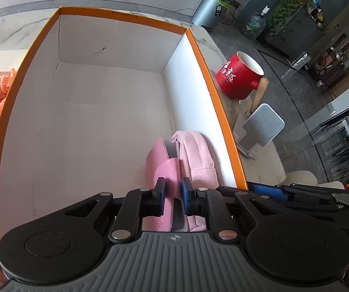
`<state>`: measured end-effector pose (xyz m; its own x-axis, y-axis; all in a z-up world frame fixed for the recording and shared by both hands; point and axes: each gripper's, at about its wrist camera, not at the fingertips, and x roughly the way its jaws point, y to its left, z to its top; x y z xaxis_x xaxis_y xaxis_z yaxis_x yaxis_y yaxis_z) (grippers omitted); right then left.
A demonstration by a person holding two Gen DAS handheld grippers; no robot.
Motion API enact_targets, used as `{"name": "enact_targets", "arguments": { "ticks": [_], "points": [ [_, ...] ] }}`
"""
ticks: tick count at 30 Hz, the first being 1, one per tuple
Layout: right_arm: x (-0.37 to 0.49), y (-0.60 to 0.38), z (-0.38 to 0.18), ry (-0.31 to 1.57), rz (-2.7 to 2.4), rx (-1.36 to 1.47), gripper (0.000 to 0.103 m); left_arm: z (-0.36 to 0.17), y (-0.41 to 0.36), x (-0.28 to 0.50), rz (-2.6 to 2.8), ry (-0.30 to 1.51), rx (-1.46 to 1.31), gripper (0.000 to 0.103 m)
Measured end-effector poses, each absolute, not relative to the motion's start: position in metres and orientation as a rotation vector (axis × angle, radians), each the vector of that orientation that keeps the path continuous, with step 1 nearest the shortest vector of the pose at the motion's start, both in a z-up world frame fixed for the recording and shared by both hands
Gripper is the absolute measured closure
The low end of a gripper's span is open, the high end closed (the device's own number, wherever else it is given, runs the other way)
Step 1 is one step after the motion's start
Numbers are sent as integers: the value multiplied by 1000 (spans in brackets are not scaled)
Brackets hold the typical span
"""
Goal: Organize objects
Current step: 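Lower the pink card holder beside the pink bag with the left gripper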
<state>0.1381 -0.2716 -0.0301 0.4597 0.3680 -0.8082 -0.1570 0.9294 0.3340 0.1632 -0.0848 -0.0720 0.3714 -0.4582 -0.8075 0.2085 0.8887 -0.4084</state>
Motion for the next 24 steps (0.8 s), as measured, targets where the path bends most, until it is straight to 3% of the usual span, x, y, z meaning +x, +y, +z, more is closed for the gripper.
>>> {"name": "enact_targets", "arguments": {
  "ticks": [19,24],
  "points": [
    [150,-266,-42,1091,332,228,67,-77,-83,164,-411,1114,-243,88],
    [151,-263,-46,1101,315,191,75,-66,-88,156,-344,1080,-77,89]
  ]
}}
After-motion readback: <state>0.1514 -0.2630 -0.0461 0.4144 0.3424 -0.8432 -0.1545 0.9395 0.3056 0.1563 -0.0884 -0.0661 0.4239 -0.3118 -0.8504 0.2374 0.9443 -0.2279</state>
